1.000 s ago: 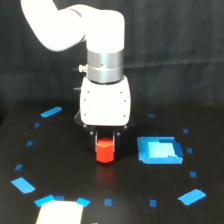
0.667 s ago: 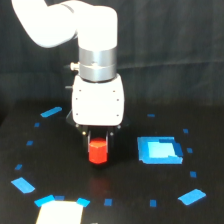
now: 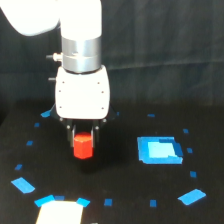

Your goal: Pick up the red object from the table

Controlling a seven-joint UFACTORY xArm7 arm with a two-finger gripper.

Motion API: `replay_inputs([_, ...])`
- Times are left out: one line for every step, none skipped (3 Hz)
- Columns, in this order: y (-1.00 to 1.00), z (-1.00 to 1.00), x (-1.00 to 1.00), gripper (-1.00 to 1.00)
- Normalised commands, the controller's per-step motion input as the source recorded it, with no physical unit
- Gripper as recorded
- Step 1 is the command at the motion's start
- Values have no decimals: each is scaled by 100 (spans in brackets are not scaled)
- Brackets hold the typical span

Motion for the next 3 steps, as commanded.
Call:
replay_inputs([98,100,24,-100])
replay_inputs([100,85,20,-100])
replay_inputs([100,100,19,-41])
